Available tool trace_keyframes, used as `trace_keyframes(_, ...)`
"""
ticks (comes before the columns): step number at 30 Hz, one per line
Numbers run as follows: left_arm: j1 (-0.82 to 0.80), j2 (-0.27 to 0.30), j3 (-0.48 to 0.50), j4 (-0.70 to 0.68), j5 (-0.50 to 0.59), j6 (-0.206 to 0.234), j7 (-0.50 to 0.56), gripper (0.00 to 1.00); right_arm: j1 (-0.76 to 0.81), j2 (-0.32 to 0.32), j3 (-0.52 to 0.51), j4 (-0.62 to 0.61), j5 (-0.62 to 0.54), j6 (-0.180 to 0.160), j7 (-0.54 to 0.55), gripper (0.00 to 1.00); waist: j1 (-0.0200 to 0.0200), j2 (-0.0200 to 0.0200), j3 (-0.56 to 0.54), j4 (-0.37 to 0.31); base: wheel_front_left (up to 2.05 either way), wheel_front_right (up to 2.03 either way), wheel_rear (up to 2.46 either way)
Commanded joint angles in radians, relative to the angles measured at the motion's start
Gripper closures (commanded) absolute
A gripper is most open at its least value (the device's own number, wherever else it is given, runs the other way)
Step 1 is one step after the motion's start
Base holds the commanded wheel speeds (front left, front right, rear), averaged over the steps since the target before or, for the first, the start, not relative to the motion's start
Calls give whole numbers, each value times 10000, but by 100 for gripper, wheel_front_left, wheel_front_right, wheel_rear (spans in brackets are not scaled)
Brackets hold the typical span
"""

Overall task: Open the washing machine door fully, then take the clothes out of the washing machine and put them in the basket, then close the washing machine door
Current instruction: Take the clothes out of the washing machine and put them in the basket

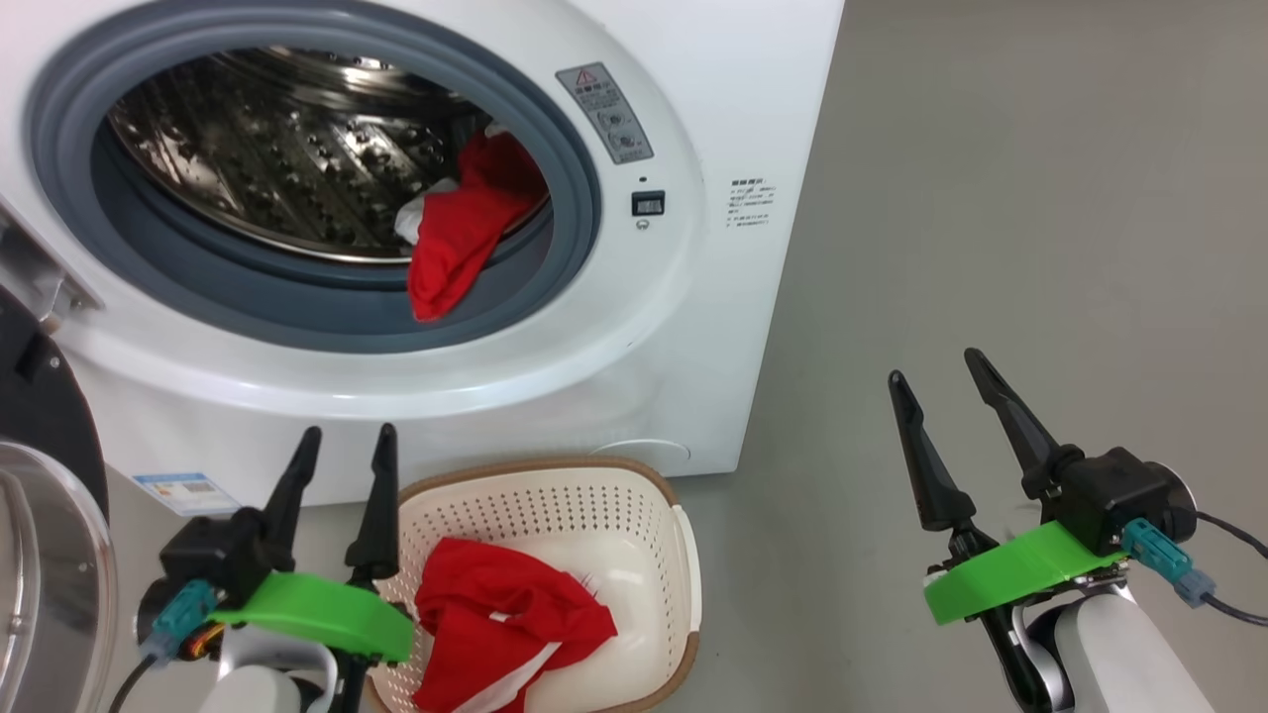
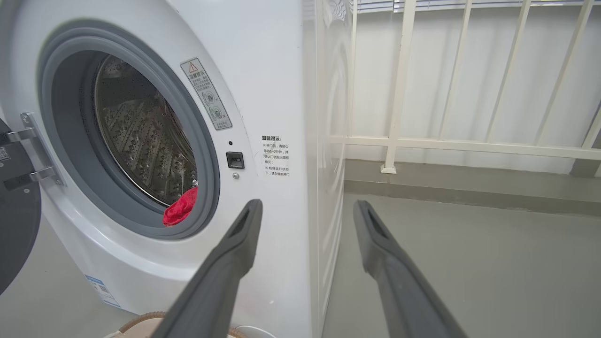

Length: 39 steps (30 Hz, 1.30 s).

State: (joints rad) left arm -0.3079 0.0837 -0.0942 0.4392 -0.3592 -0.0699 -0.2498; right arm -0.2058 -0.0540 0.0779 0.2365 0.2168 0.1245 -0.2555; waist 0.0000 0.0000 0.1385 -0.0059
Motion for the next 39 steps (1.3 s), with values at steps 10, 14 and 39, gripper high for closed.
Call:
trace_keyframes(10, 967, -43, 1199, -1418, 976, -262, -120, 0, 375, 31, 13, -623, -180, 62, -63, 0, 0, 0, -611, -191, 0, 0, 0)
trace_keyframes(14, 1267, -85, 1403, -1628, 1202, -317, -120, 0, 496, 32, -41, -693, -171, 62, -63, 0, 0, 0, -803, -249, 0, 0, 0)
trace_keyframes(39, 2077, -249, 1812, -1757, 1722, -503, -120, 0, 1041, 12, -268, -983, -165, 62, -63, 0, 0, 0, -1328, -105, 0, 0, 0)
